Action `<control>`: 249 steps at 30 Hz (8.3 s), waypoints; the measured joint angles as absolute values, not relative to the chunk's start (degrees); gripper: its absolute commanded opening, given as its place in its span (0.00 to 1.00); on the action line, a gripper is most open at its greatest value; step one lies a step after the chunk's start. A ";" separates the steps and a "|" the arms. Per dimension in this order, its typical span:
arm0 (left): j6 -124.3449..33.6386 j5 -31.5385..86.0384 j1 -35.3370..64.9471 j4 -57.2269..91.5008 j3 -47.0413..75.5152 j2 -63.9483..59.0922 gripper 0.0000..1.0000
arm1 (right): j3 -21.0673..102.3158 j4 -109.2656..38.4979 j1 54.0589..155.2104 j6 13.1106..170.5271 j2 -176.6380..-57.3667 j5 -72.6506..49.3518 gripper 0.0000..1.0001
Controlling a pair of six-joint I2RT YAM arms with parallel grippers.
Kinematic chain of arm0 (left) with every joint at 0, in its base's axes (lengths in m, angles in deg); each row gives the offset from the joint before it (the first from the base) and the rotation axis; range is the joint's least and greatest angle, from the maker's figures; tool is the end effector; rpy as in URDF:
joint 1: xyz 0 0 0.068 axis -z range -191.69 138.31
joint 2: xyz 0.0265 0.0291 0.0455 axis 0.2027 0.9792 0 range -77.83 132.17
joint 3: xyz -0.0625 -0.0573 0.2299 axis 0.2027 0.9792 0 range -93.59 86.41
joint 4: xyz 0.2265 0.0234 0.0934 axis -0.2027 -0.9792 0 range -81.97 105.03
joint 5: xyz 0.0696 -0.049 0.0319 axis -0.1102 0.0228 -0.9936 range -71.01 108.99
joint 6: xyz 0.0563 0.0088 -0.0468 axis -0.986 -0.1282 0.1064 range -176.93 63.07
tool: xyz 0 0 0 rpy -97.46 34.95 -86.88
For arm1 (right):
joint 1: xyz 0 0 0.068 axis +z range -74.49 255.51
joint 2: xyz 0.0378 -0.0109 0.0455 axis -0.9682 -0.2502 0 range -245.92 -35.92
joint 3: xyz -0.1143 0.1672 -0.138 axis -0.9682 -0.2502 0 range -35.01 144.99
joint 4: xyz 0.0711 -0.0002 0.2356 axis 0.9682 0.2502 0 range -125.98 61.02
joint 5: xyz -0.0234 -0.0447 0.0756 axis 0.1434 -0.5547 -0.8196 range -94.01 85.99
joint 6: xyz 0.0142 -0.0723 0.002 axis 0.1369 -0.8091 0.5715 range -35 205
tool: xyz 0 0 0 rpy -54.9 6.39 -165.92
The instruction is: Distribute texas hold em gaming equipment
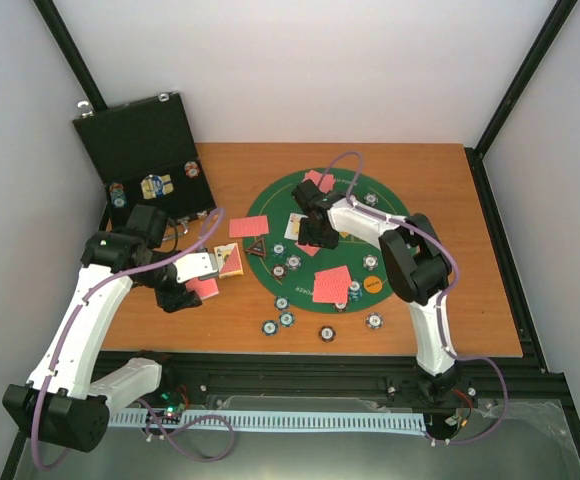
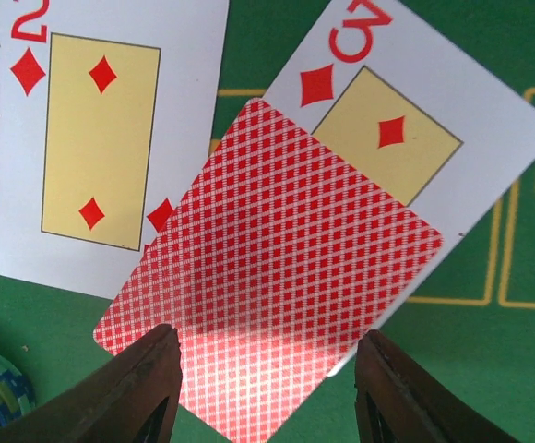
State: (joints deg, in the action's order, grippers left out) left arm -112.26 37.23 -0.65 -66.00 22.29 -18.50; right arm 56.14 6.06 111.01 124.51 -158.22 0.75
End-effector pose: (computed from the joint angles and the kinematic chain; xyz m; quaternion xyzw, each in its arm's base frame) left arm 0.1478 -0.0485 0.2659 0.5524 0.8100 -0.1012 0.1688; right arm 0.3380 0.2347 0.1159 0.0406 0.9876 0.0564 0.1409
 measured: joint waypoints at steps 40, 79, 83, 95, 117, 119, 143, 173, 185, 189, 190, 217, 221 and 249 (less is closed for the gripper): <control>-112.74 37.21 -0.65 -66.00 22.64 -18.77 0.26 | 60.89 8.05 111.82 145.80 -161.59 4.46 0.74; -113.16 37.27 -0.65 -66.00 22.66 -20.75 0.26 | 62.81 18.13 110.42 142.61 -160.56 7.67 0.61; -113.16 37.29 -0.65 -66.00 22.66 -20.75 0.26 | 61.06 16.40 110.45 141.60 -158.55 6.93 0.64; -113.33 37.69 -0.65 -65.96 23.51 -20.71 0.26 | 36.36 -7.88 114.23 132.84 -126.05 -11.91 0.78; -113.20 39.83 -0.65 -65.78 23.40 -19.51 0.26 | 28.82 -40.47 134.97 137.12 -127.71 -35.67 0.79; -113.20 39.85 -0.65 -65.83 23.23 -19.51 0.26 | 28.82 -41.98 134.97 138.06 -128.54 -36.24 0.79; -113.18 39.72 -0.65 -66.22 21.24 -19.68 0.26 | 30.97 -55.62 135.56 147.94 -140.74 -42.47 0.71; -113.16 39.83 -0.65 -66.09 21.24 -19.68 0.26 | 31.80 -54.72 132.72 149.36 -138.35 -44.02 0.74; -113.23 38.67 -0.65 -67.44 21.24 -19.62 0.26 | 35.03 -64.08 135.30 156.71 -147.69 -47.56 0.66; -113.23 38.69 -0.65 -67.40 21.24 -19.60 0.26 | 34.90 -64.05 134.82 156.95 -147.62 -47.82 0.65; -113.23 38.71 -0.65 -67.38 21.24 -19.60 0.26 | 34.53 -64.21 134.58 156.92 -147.42 -47.95 0.64; -113.25 38.28 -0.58 -67.27 22.14 -19.47 0.26 | 27.82 -58.04 131.36 153.17 -138.46 -48.04 0.49; -113.27 37.36 -0.58 -67.05 23.05 -19.47 0.26 | 27.82 -56.34 131.36 153.19 -137.94 -47.91 0.50; -113.31 36.11 -0.58 -65.13 25.83 -19.44 0.26 | 27.51 -48.58 130.16 149.65 -133.90 -47.58 0.03</control>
